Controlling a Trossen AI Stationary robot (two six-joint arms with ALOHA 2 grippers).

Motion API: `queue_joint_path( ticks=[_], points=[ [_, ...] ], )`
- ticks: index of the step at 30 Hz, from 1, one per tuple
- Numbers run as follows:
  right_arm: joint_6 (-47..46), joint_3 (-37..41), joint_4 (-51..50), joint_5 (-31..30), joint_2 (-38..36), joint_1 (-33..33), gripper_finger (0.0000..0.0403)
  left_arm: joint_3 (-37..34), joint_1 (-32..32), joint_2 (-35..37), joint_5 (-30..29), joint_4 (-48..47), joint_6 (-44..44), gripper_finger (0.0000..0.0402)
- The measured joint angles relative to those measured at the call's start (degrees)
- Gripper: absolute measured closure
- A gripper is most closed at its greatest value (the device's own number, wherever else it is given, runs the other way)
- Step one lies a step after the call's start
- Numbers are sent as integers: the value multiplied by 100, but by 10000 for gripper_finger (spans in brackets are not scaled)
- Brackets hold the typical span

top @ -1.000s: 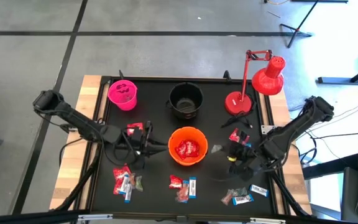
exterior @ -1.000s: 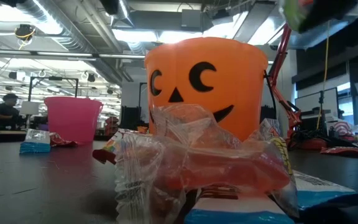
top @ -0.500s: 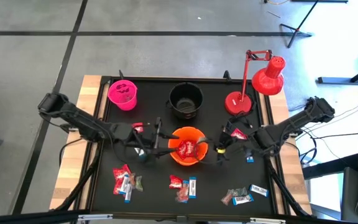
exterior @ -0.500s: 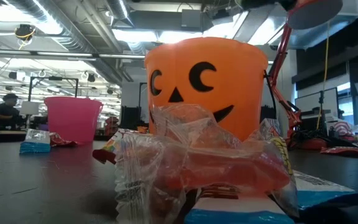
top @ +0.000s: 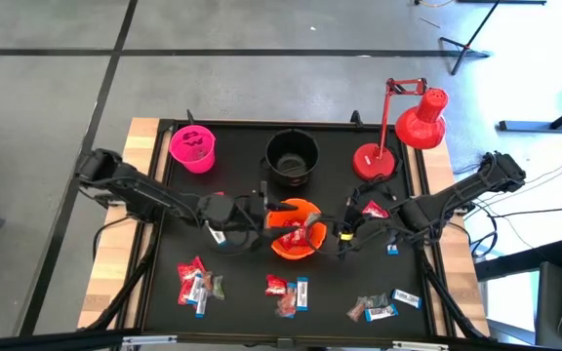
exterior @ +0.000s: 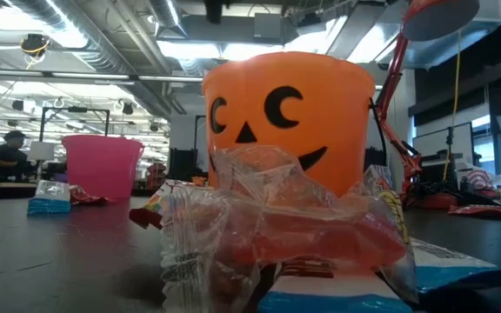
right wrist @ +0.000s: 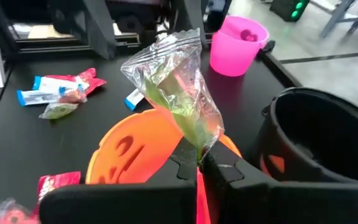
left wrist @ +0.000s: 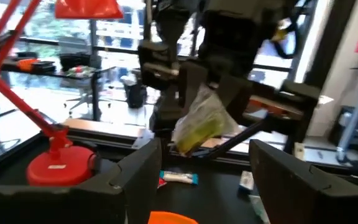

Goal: Sort candy
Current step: Put the green gummy into the pink bucket

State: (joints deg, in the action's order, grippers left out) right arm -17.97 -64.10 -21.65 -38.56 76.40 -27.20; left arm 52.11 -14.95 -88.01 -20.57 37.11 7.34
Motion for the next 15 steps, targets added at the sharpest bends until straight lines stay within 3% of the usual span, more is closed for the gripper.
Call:
queue_joint_path(
  ticks=[8,15],
  points=[
    [49,0,125,-1,0,-2,400,544,71,-575,34,-22,-11,172],
    [49,0,124,-34,0,-2,400,684,69,-647,-72,-20,-173,172]
  ],
)
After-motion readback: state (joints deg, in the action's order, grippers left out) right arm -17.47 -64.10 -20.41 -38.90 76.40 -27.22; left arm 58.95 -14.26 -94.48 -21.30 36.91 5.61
